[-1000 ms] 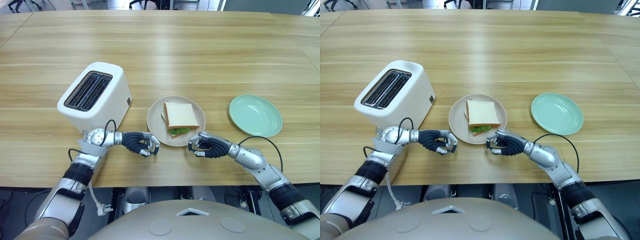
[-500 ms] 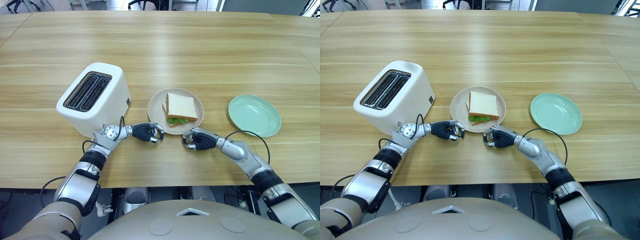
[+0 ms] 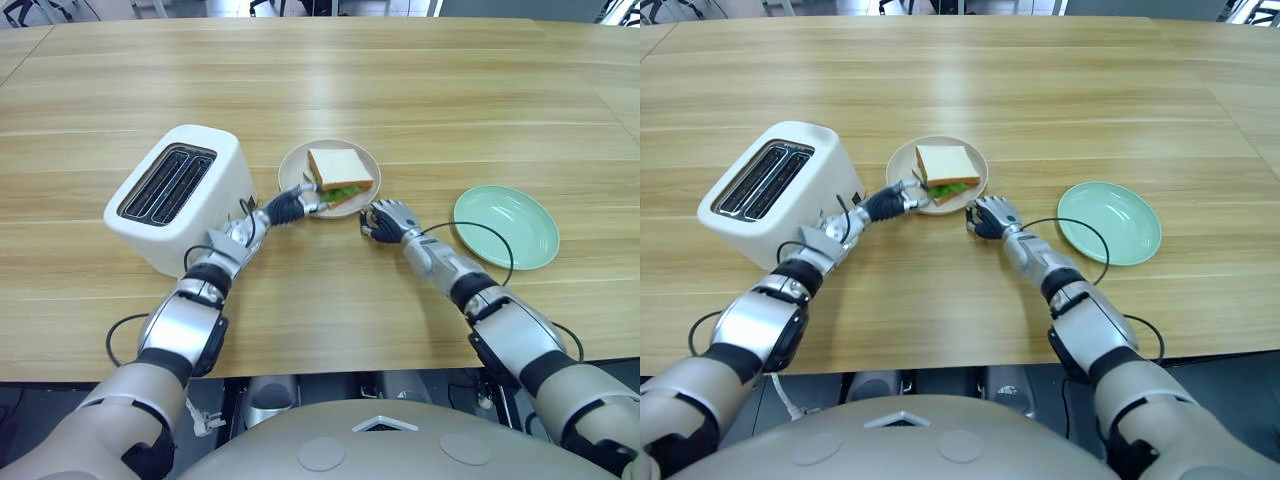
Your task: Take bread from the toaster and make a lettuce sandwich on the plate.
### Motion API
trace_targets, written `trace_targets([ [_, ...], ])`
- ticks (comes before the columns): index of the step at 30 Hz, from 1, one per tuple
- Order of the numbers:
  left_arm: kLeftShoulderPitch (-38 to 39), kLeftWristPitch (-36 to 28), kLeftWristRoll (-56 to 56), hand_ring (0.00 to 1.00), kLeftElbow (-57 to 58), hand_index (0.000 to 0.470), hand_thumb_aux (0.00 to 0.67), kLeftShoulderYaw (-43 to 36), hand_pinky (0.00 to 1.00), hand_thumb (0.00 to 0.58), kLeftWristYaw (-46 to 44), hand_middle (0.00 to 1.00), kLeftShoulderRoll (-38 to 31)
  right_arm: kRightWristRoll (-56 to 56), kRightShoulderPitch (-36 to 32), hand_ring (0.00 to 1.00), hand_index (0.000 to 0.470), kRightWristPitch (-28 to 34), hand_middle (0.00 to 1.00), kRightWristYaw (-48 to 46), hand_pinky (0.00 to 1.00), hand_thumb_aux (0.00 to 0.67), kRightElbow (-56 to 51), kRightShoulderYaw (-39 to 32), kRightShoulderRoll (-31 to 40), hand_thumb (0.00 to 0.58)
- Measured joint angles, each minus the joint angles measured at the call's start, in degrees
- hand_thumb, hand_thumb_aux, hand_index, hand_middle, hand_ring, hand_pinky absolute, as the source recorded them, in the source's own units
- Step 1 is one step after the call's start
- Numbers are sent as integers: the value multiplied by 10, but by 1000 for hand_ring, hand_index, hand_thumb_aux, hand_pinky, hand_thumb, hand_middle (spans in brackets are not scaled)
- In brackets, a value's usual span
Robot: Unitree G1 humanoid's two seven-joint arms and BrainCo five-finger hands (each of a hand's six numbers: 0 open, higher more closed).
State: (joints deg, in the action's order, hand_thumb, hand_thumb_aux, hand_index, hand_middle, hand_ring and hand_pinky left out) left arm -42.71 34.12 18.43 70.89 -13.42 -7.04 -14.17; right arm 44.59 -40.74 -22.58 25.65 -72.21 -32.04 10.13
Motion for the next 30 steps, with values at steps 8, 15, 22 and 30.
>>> trace_targets([
  [8,-49,-27,-45,0,32,0,0,76,0,0,59,0,29,-12,-47,898,460,18,898,93,898,670,-35,12,-35,580],
  [15,-27,83,-182,0,-11,0,0,177,0,0,-113,0,56,-85,-41,329,220,-99,329,167,329,321,-3,91,13,422],
  [22,56,118,-329,0,-175,0,0,205,0,0,-312,0,75,-232,37,0,0,-271,0,70,0,0,100,198,61,0],
  [30,101,79,-382,0,-276,0,0,206,0,0,-357,0,75,-345,120,0,0,-310,0,-69,0,0,229,270,88,0],
])
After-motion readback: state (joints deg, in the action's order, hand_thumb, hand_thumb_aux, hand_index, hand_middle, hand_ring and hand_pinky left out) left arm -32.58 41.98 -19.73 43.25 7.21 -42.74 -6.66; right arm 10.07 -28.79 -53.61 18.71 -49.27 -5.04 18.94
